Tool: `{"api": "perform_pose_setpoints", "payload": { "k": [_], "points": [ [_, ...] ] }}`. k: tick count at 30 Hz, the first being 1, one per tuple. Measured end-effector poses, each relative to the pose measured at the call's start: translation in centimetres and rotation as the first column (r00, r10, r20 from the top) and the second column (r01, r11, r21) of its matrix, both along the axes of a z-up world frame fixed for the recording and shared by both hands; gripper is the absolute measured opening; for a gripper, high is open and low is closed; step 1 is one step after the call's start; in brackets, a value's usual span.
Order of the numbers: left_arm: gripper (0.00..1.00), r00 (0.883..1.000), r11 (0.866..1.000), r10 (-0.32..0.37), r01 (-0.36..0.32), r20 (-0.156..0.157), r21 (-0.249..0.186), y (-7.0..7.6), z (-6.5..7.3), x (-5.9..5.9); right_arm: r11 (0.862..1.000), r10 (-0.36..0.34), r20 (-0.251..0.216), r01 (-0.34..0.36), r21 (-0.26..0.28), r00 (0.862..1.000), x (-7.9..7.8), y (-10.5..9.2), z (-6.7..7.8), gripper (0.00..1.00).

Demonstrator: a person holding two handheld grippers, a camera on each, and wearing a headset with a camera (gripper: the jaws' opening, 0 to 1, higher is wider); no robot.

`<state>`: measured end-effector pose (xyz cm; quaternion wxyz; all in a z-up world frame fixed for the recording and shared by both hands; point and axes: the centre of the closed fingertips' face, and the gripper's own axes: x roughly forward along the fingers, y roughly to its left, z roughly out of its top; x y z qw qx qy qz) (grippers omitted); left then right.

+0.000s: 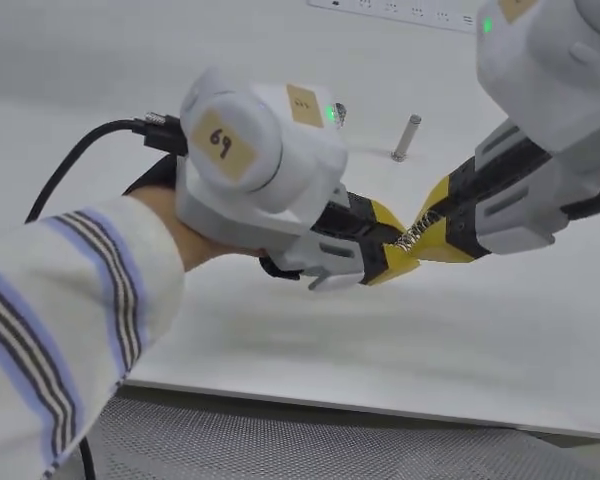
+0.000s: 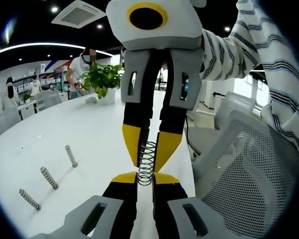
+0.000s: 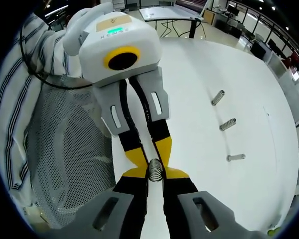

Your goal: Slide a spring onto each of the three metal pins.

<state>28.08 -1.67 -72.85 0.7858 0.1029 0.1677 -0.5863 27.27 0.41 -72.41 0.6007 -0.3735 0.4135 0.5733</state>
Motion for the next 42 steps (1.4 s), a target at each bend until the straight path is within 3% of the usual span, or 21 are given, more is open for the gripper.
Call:
{"api": "perform_pose_setpoints", "payload": {
  "k": [2, 3, 8, 10, 12, 17, 21, 23, 25, 28, 30, 31, 33, 38, 40, 42],
  "points": [
    [0.03, 1.000, 1.000, 0.002, -0.002, -0.005, 0.005, 0.1, -0.1, 0.1, 1.000, 0.006, 0.007, -0.006, -0.014, 1.000, 0.0, -0.1, 0.0, 0.07],
    [0.04, 1.000, 1.000, 0.009, -0.008, -0.026, 0.008, 0.3, -0.3, 0.0, 1.000, -0.003, 0.005, 0.003, -0.021, 1.000, 0.0, -0.2, -0.1, 0.07],
    [0.08, 0.999, 1.000, 0.017, -0.017, -0.031, 0.010, 0.5, -0.4, 0.1, 0.999, -0.036, 0.000, 0.036, -0.017, 0.999, 0.3, -0.2, 0.0, 0.07],
    [0.21, 0.998, 0.998, 0.056, -0.056, 0.003, 0.020, 0.9, -0.6, 0.9, 0.998, -0.055, 0.014, 0.055, -0.021, 0.998, 0.8, -0.5, -0.1, 0.07],
    [0.36, 0.997, 0.997, 0.071, -0.071, -0.009, 0.014, 1.2, -0.8, 1.1, 0.997, -0.068, 0.036, 0.069, -0.044, 0.997, 1.5, -1.2, -0.2, 0.07],
    [0.48, 0.993, 0.992, 0.122, -0.122, -0.002, 0.031, 2.1, -1.3, 2.1, 0.994, -0.074, 0.059, 0.078, -0.073, 0.995, 2.2, -2.3, -0.4, 0.08],
    [0.83, 0.984, 0.984, 0.175, -0.176, 0.010, 0.036, 2.6, -1.4, 3.1, 0.991, -0.063, 0.084, 0.072, -0.114, 0.995, 2.4, -3.4, -0.7, 0.08],
    [0.92, 0.981, 0.980, 0.196, -0.195, 0.000, 0.029, 2.8, -1.4, 3.4, 0.990, -0.075, 0.071, 0.083, -0.111, 0.995, 2.3, -3.6, -0.9, 0.08],
    [0.97, 0.977, 0.977, 0.212, -0.212, 0.009, 0.033, 3.2, -1.5, 3.7, 0.989, -0.080, 0.071, 0.088, -0.116, 0.994, 2.2, -3.7, -1.0, 0.08],
    [0.98, 0.964, 0.962, 0.266, -0.267, 0.021, 0.054, 4.0, -1.8, 4.4, 0.986, -0.100, 0.077, 0.109, -0.122, 0.992, 2.5, -4.1, -0.8, 0.08],
    [0.98, 0.963, 0.962, 0.268, -0.269, 0.019, 0.055, 4.1, -1.9, 4.4, 0.983, -0.133, 0.070, 0.141, -0.116, 0.989, 2.7, -4.2, -0.6, 0.08],
    [0.98, 0.962, 0.961, 0.273, -0.274, 0.013, 0.043, 4.1, -1.8, 4.4, 0.974, -0.192, 0.065, 0.198, -0.113, 0.979, 2.9, -4.4, -0.5, 0.08],
    [0.98, 0.958, 0.957, 0.287, -0.288, 0.011, 0.032, 4.2, -1.6, 4.6, 0.970, -0.204, 0.054, 0.209, -0.123, 0.977, 3.1, -4.7, -0.4, 0.08],
    [0.98, 0.935, 0.934, 0.355, -0.355, 0.007, 0.027, 5.0, -1.5, 5.5, 0.967, -0.227, 0.039, 0.230, -0.114, 0.973, 3.4, -5.1, -0.2, 0.08],
    [0.98, 0.934, 0.934, 0.357, -0.357, 0.001, 0.024, 5.1, -1.5, 5.5, 0.962, -0.246, 0.048, 0.250, -0.108, 0.968, 4.0, -5.3, 0.1, 0.08],
    [0.98, 0.936, 0.936, 0.352, -0.352, -0.002, 0.024, 5.0, -1.5, 5.5, 0.949, -0.291, 0.022, 0.292, -0.118, 0.956, 4.1, -5.6, 0.2, 0.08]
  ]
}}
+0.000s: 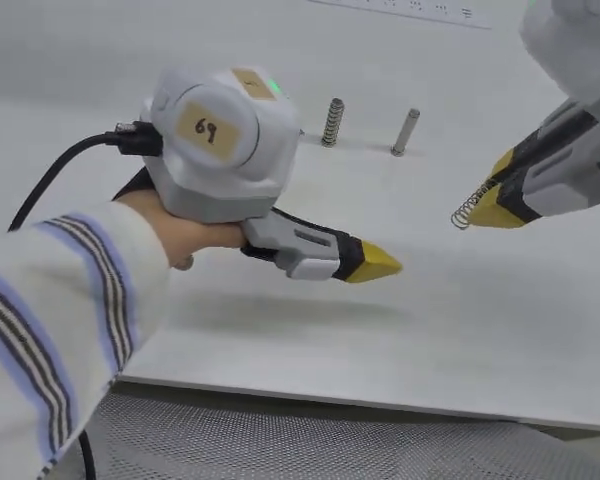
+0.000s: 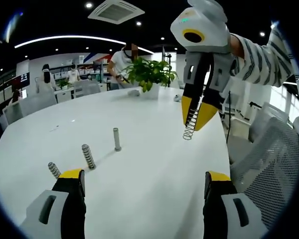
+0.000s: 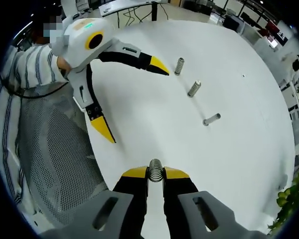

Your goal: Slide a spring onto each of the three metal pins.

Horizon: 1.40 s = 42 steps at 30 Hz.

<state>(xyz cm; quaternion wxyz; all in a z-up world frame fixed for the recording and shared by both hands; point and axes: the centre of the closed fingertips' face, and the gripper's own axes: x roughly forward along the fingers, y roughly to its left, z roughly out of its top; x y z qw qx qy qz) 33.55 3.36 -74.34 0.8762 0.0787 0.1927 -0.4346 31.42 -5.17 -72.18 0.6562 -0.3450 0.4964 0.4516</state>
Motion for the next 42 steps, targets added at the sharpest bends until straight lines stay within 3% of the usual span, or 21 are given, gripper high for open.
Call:
{"api": "perform_pose_setpoints", "payload": {
  "k": [7, 12, 19, 27, 42],
  "points": [
    [0.98, 1.000, 1.000, 0.008, -0.008, 0.008, 0.027, 0.4, -0.1, 0.3, 0.999, -0.039, -0.019, 0.039, -0.009, 0.999, 1.8, -0.4, 1.0, 0.07],
    [0.98, 1.000, 0.999, 0.012, -0.012, 0.014, 0.041, 0.8, -0.2, 0.6, 0.999, 0.022, 0.041, -0.020, -0.050, 0.999, 4.4, -0.7, 1.8, 0.07],
    [0.98, 1.000, 0.999, 0.028, -0.028, 0.008, 0.031, 1.1, 0.0, 1.0, 0.998, 0.046, 0.037, -0.044, -0.055, 0.998, 6.7, 0.0, 2.3, 0.08],
    [0.98, 0.998, 0.998, 0.040, -0.042, 0.038, 0.045, 1.6, 0.2, 1.3, 0.996, 0.062, 0.053, -0.059, -0.064, 0.997, 9.1, 1.0, 2.3, 0.08],
    [0.98, 0.998, 0.997, 0.058, -0.059, 0.019, 0.042, 2.2, 0.2, 1.4, 0.995, 0.065, 0.060, -0.060, -0.085, 0.996, 11.6, 1.8, 1.5, 0.08]
  ]
}}
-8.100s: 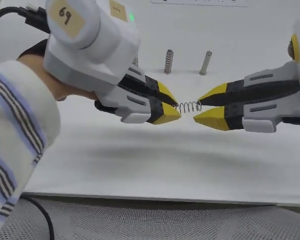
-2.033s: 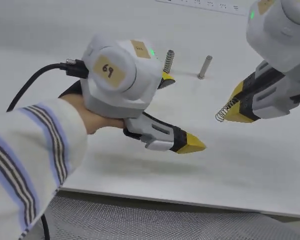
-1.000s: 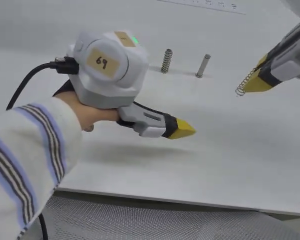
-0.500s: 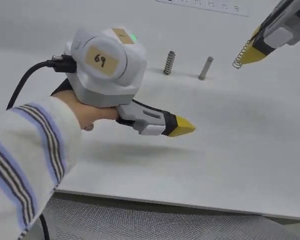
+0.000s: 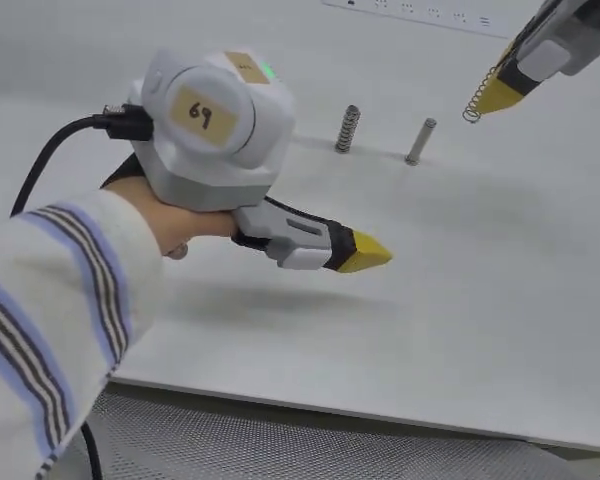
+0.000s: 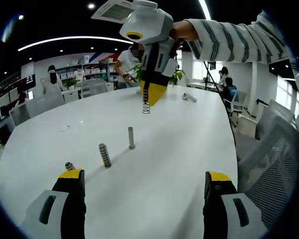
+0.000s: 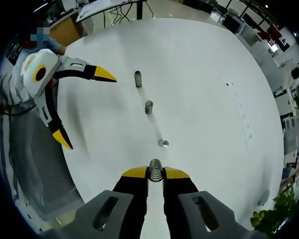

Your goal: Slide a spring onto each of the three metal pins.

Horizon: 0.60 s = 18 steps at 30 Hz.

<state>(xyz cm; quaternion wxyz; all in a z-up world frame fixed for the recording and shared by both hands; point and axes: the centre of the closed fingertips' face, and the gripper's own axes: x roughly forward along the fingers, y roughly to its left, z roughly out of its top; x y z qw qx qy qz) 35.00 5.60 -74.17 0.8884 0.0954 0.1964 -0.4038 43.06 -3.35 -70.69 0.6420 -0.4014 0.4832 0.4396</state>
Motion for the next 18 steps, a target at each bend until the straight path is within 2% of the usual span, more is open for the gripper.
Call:
{"api": "perform_pose_setpoints", "payload": {
  "k": [3, 5, 8, 12, 15, 18],
  "points": [
    [0.98, 1.000, 1.000, 0.003, -0.003, -0.001, 0.011, 0.2, -0.1, 0.0, 1.000, 0.007, 0.001, -0.007, -0.001, 1.000, 0.4, 0.4, -0.3, 0.08],
    [0.98, 1.000, 1.000, 0.004, -0.004, -0.026, 0.005, 0.2, -0.3, -0.2, 1.000, 0.012, 0.003, -0.012, 0.003, 1.000, 0.6, 0.7, -0.5, 0.08],
    [0.98, 1.000, 1.000, 0.012, -0.012, -0.028, -0.003, 0.4, 0.0, -0.1, 1.000, 0.022, 0.013, -0.022, 0.003, 1.000, 1.3, 1.2, -0.9, 0.08],
    [0.98, 0.998, 0.998, 0.029, -0.032, -0.053, -0.056, 0.5, 0.4, 0.0, 1.000, 0.030, 0.009, -0.030, -0.003, 1.000, 1.8, 1.6, -1.4, 0.08],
    [0.98, 0.999, 0.999, 0.033, -0.034, -0.039, -0.040, 0.8, 0.5, 0.2, 0.999, 0.036, -0.003, -0.036, -0.007, 0.999, 2.0, 1.9, -1.9, 0.08],
    [0.98, 0.998, 0.998, 0.036, -0.038, -0.048, -0.046, 0.9, 0.4, 0.2, 0.998, 0.049, -0.009, -0.049, -0.031, 0.999, 2.3, 1.9, -2.7, 0.08]
  ]
}}
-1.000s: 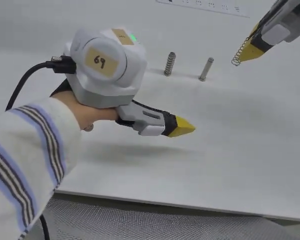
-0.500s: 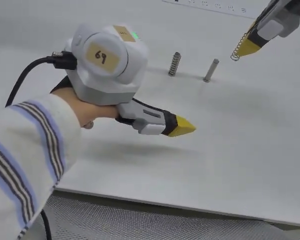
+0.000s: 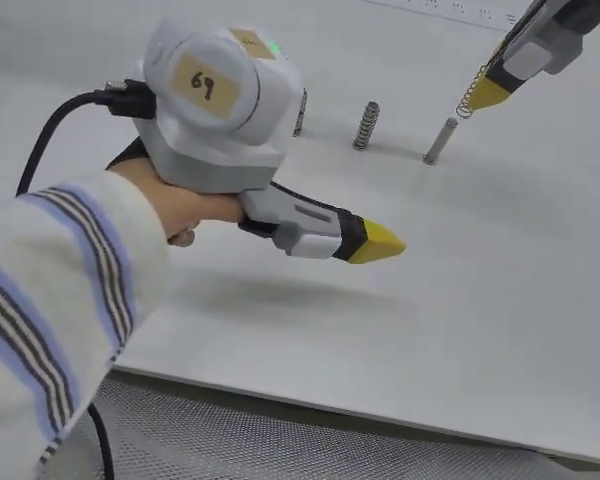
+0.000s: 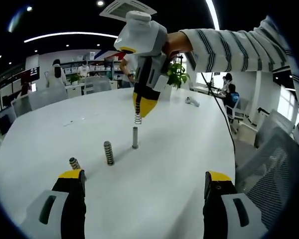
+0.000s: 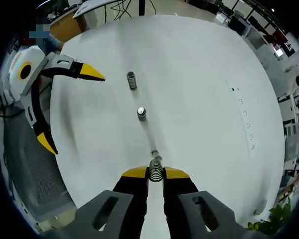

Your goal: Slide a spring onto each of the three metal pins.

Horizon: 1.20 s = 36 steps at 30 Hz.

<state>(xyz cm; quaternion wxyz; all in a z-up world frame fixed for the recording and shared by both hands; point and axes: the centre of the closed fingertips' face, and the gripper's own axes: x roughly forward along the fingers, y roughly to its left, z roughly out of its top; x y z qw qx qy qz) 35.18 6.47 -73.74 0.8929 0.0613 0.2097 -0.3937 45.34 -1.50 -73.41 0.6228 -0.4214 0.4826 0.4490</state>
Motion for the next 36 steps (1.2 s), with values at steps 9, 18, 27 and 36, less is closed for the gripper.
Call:
{"api": "perform_pose_setpoints", "payload": {
  "k": [9, 18, 27, 36],
  "points": [
    [0.98, 1.000, 1.000, -0.006, 0.006, -0.021, 0.021, 0.1, -0.7, -0.3, 1.000, 0.013, -0.002, -0.013, -0.022, 1.000, 0.4, 0.3, -1.0, 0.08],
    [0.98, 1.000, 1.000, 0.003, -0.003, -0.023, 0.025, 0.4, -0.7, -0.2, 0.998, 0.031, -0.013, -0.031, -0.048, 0.999, 0.4, 0.3, -2.2, 0.08],
    [0.98, 1.000, 0.995, 0.002, 0.000, -0.022, 0.101, 1.3, -1.5, -0.3, 0.997, 0.039, -0.034, -0.042, -0.067, 0.999, 0.3, 0.3, -4.0, 0.08],
    [0.98, 1.000, 0.994, 0.003, 0.000, -0.026, 0.110, 1.5, -1.6, -0.4, 0.996, 0.056, -0.050, -0.060, -0.065, 0.997, 0.5, 0.5, -5.3, 0.08]
  ]
}}
